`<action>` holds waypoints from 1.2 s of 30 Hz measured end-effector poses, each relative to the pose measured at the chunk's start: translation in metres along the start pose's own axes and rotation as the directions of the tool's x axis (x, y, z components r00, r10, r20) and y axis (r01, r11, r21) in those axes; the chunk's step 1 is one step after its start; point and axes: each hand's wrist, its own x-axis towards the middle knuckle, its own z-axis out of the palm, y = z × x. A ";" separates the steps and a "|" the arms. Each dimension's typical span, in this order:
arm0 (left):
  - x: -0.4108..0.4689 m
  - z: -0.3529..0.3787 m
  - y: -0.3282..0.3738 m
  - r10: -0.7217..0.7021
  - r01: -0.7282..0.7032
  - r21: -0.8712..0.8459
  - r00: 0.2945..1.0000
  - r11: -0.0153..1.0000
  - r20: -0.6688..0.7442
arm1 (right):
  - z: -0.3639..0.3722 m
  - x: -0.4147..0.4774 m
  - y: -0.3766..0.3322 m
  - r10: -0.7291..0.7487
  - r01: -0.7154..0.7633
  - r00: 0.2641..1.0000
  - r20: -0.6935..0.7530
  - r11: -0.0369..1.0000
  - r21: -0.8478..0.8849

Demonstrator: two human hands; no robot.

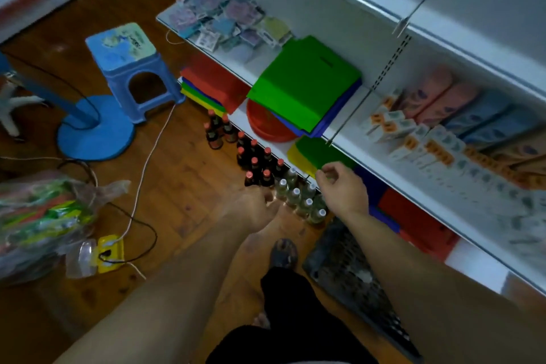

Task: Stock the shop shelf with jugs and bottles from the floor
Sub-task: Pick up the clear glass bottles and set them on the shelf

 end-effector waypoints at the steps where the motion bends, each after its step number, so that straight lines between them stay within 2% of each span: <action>1: 0.019 0.001 -0.003 -0.004 0.004 0.017 1.000 1.000 0.022 | 0.006 0.013 0.004 0.031 -0.031 1.000 0.005 0.999 0.011; 5: 0.093 0.018 -0.009 0.010 -0.014 0.032 0.993 0.999 0.120 | 0.030 0.058 0.031 0.172 -0.172 0.985 0.012 0.985 0.031; 9: 0.155 0.050 -0.018 0.050 -0.068 0.083 0.979 0.994 0.195 | 0.067 0.084 0.065 0.345 -0.346 0.938 0.020 0.938 0.019; 15: 0.245 0.130 -0.048 0.104 -0.146 0.104 0.937 0.984 0.334 | 0.154 0.117 0.118 0.507 -0.508 0.861 0.028 0.860 0.048; 18: 0.291 0.164 -0.067 0.100 -0.162 0.149 0.929 0.975 0.356 | 0.206 0.136 0.146 0.554 -0.556 0.831 0.041 0.829 0.063; 21: 0.327 0.195 -0.089 0.054 -0.102 0.136 0.946 0.985 0.319 | 0.257 0.162 0.168 0.567 -0.568 0.823 0.032 0.822 0.045; 25: 0.365 0.233 -0.111 -0.018 -0.009 0.102 0.965 0.995 0.260 | 0.305 0.196 0.192 0.513 -0.511 0.858 -0.035 0.858 0.055; 30: 0.394 0.273 -0.123 0.096 -0.102 0.014 0.967 0.995 0.235 | 0.352 0.216 0.219 0.576 -0.558 0.813 -0.091 0.814 0.163; 32: 0.402 0.284 -0.127 0.127 -0.131 0.005 0.971 0.991 0.205 | 0.370 0.223 0.227 0.563 -0.546 0.821 -0.095 0.823 0.158; 35: 0.410 0.293 -0.130 0.174 -0.173 -0.021 0.973 0.985 0.149 | 0.387 0.235 0.241 0.547 -0.504 0.833 -0.086 0.814 0.289; 36: 0.412 0.295 -0.131 0.189 -0.185 -0.039 0.971 0.982 0.145 | 0.387 0.236 0.241 0.540 -0.501 0.836 -0.094 0.823 0.268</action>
